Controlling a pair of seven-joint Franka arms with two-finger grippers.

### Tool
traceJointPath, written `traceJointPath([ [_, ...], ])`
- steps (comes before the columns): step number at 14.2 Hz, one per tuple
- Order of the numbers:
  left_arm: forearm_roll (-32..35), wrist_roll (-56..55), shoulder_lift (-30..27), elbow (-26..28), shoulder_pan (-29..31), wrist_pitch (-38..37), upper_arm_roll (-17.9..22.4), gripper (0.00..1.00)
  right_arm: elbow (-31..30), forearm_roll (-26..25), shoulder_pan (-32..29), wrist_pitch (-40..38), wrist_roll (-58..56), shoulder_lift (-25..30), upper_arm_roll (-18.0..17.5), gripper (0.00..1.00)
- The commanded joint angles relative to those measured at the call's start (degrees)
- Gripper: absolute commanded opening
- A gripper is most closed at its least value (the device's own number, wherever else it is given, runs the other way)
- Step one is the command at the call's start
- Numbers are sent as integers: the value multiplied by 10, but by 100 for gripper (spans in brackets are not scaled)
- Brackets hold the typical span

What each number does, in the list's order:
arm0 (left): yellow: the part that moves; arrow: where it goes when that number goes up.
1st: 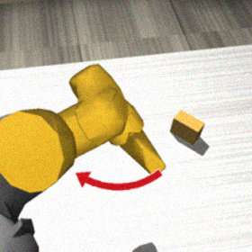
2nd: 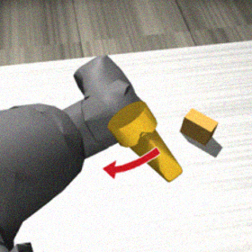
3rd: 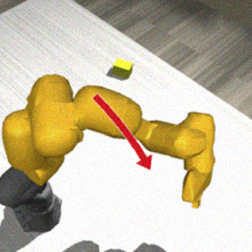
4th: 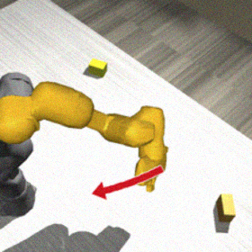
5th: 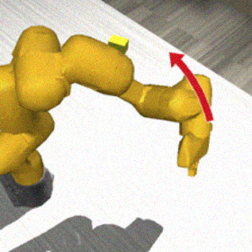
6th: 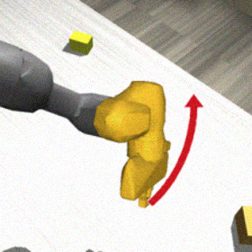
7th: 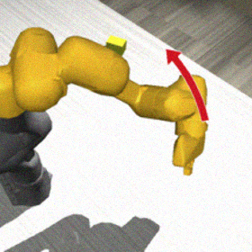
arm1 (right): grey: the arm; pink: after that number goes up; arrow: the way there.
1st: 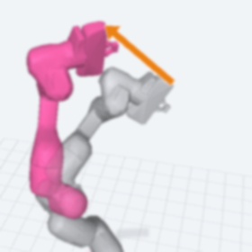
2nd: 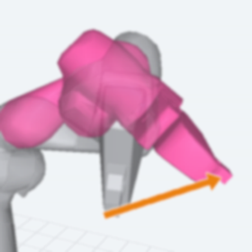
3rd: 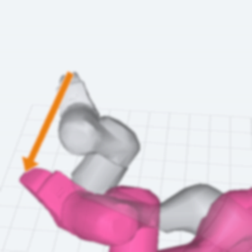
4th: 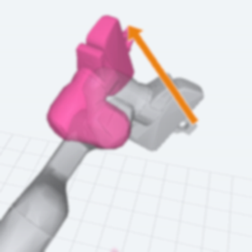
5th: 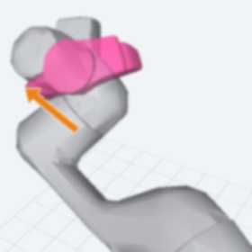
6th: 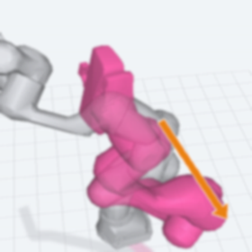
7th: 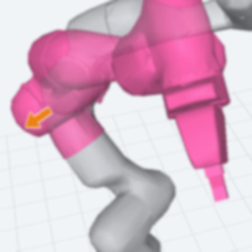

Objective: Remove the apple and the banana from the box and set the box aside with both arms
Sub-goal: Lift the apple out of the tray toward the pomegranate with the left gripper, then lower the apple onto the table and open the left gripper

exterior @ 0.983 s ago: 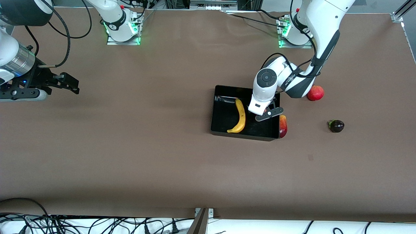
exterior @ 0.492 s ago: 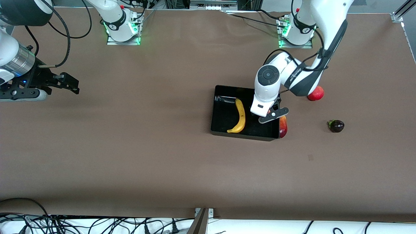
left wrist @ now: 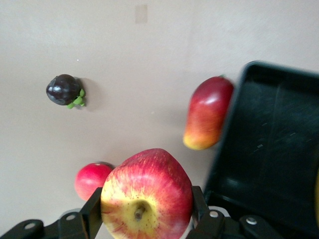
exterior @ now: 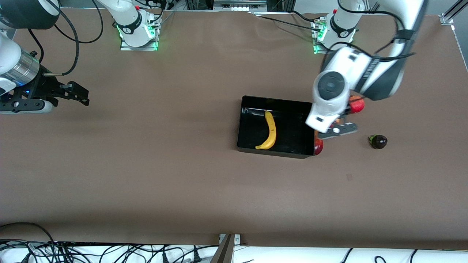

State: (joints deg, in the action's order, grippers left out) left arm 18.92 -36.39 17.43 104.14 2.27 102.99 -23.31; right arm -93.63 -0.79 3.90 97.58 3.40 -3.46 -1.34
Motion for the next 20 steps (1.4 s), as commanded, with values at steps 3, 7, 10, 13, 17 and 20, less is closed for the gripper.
traceJointPath([
  [3,-86,199,-51,127,106,82,-8,36,3,11,-3,-5,-9,3,0,100],
  [7,-86,200,-72,270,109,271,-6,38,3,11,-3,-3,-9,3,0,100],
  [10,-84,199,-51,304,114,346,-5,45,3,11,-3,-2,-9,3,0,100],
  [13,-80,191,-28,308,123,364,-5,83,3,11,-3,-1,-9,3,0,100],
  [17,-80,188,-25,307,124,368,-6,100,5,10,-2,1,-9,4,-1,100],
  [20,-80,193,-59,294,123,361,-8,100,6,10,1,3,-9,3,-2,100],
])
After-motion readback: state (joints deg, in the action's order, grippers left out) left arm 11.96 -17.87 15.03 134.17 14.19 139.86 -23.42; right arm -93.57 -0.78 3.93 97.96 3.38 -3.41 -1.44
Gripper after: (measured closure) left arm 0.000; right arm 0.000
